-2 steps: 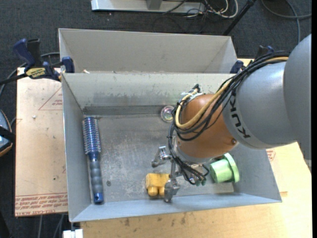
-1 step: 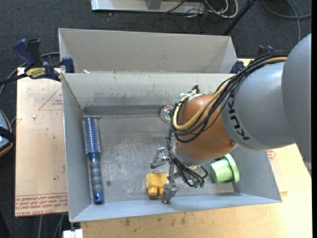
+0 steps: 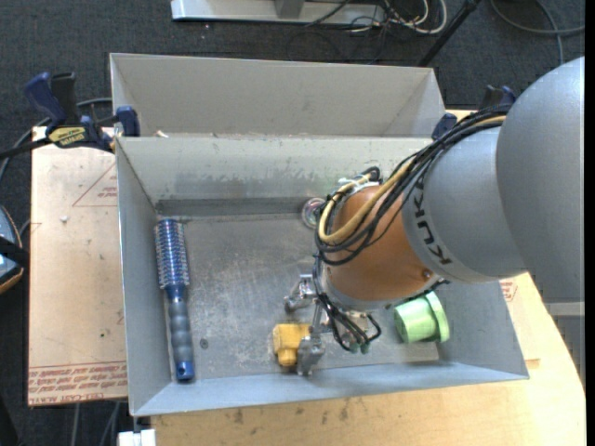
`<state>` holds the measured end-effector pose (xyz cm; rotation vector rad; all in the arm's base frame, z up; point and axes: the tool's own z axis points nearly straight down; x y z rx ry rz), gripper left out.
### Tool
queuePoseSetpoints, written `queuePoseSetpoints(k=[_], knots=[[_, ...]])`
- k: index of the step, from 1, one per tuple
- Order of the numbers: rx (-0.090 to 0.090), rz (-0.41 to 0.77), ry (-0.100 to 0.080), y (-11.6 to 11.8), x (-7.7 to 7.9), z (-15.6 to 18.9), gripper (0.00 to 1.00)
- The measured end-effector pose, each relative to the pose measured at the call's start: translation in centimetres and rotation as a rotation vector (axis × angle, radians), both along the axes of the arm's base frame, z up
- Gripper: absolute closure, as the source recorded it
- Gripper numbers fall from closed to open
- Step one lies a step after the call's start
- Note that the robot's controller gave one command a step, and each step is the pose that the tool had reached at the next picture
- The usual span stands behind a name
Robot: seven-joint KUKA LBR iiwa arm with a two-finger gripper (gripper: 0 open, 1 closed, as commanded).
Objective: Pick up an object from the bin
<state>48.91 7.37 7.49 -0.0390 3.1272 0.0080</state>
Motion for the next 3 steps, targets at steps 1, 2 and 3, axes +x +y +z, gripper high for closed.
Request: queuePoseSetpoints(k=[1,2,3], knots=[[-0.005,-0.053,-0.001,1.3,-0.1,0.0,0.0],[-0.002,-0.054,-0.001,1.4,-0.1,0.0,1.0],[-0.003,-0.056,0.011,1.5,0.0,1.9,1.0]])
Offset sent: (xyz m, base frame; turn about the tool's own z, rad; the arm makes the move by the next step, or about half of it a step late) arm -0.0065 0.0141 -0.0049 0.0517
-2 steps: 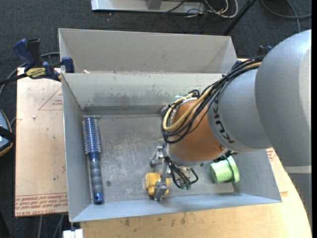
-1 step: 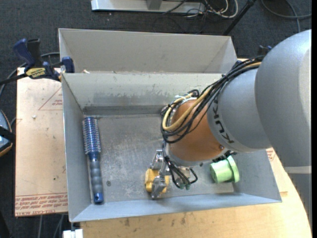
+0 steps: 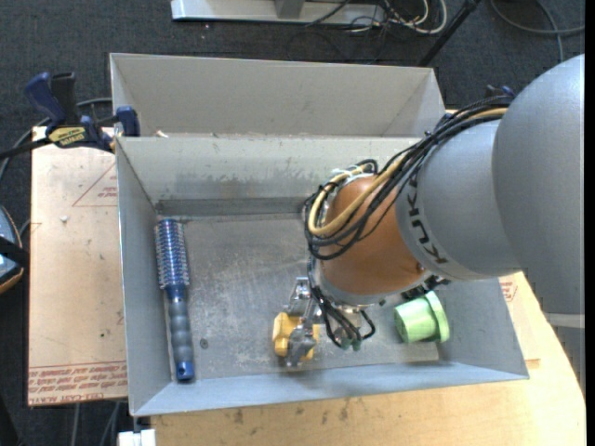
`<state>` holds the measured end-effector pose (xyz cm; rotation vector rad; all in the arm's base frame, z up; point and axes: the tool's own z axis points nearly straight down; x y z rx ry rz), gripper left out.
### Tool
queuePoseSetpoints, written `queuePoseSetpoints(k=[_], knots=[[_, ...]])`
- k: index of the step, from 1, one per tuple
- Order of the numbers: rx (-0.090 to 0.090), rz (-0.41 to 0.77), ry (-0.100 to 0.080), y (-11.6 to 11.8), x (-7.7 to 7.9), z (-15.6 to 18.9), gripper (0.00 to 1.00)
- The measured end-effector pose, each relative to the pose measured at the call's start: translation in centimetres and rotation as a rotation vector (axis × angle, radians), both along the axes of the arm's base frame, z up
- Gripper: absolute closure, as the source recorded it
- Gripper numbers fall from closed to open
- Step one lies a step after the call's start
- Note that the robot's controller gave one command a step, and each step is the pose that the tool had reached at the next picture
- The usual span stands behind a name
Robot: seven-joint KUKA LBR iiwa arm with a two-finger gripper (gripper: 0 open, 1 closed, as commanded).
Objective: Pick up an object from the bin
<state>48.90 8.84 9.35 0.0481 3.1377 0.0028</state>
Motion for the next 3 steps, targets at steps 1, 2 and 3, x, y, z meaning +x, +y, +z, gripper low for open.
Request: queuePoseSetpoints(k=[1,2,3], knots=[[0.0,-0.001,0.001,0.1,0.1,1.1,1.0],[0.0,-0.003,0.003,0.1,0.1,1.1,1.0],[0.001,-0.003,-0.004,0.1,0.2,7.6,1.0]])
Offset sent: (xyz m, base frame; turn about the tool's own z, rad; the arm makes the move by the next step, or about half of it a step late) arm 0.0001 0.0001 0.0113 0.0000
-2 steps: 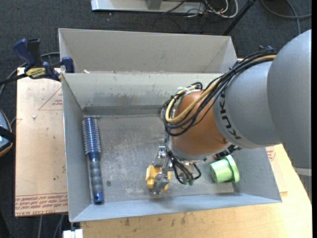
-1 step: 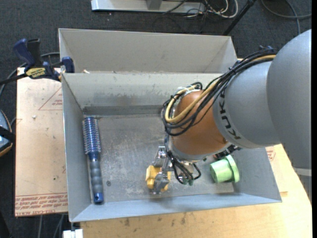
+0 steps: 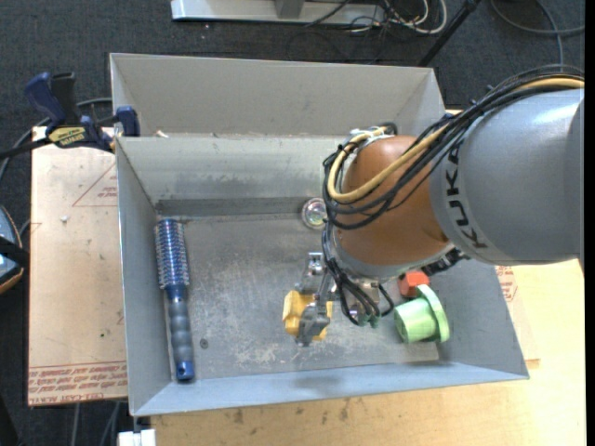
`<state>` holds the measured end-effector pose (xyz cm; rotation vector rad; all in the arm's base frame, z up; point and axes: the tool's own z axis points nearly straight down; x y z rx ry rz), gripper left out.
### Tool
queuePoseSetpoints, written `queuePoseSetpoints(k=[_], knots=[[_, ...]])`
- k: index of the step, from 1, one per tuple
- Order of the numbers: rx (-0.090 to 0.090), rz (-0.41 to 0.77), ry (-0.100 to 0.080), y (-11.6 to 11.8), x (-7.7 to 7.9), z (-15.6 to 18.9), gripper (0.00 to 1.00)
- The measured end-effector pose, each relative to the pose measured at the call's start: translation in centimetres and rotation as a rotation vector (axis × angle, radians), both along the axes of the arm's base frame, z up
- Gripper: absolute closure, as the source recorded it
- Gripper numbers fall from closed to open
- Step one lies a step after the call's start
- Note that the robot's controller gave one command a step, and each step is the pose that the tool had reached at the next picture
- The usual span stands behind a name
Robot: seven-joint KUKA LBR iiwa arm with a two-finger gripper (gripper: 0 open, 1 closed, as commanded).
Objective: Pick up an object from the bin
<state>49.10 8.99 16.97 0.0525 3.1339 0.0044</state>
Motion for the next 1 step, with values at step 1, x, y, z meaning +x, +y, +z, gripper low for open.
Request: queuePoseSetpoints(k=[1], knots=[[0.0,0.0,0.003,0.05,0.12,1.93,1.0]])
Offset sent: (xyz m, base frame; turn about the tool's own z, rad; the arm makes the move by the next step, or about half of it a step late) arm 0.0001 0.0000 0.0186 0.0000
